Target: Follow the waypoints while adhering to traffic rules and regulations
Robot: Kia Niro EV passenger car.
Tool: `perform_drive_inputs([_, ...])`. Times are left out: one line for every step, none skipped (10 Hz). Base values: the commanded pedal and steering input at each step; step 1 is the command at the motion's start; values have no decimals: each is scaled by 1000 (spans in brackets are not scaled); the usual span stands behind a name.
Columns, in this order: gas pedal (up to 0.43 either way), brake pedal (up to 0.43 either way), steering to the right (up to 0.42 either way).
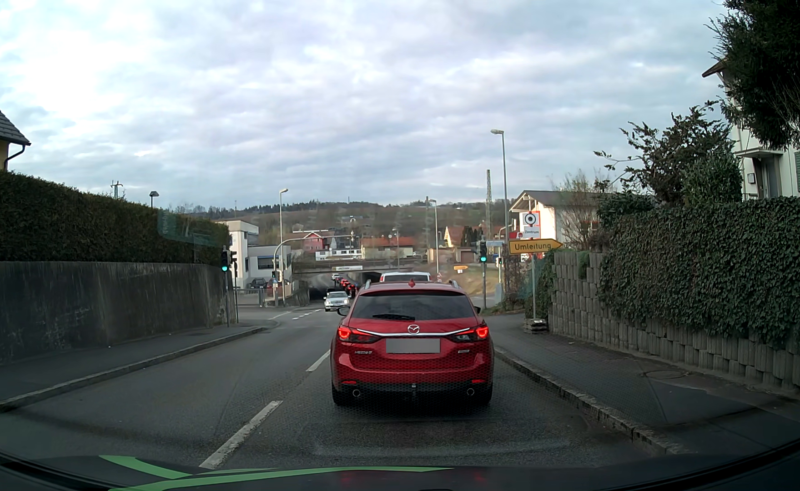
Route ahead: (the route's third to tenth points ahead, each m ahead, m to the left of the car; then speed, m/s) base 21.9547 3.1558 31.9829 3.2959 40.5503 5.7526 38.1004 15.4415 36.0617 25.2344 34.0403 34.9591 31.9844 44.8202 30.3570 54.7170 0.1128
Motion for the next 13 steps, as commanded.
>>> perform_drive_inputs([0,43,-1])
perform_drive_inputs([0,12,-1])
perform_drive_inputs([0,0,0])
perform_drive_inputs([0,0,0])
perform_drive_inputs([0,0,0])
perform_drive_inputs([0,0,0])
perform_drive_inputs([0,0,0])
perform_drive_inputs([0,0,0])
perform_drive_inputs([0,0,0])
perform_drive_inputs([0,0,0])
perform_drive_inputs([0,0,0])
perform_drive_inputs([0,0,0])
perform_drive_inputs([0,0,0])
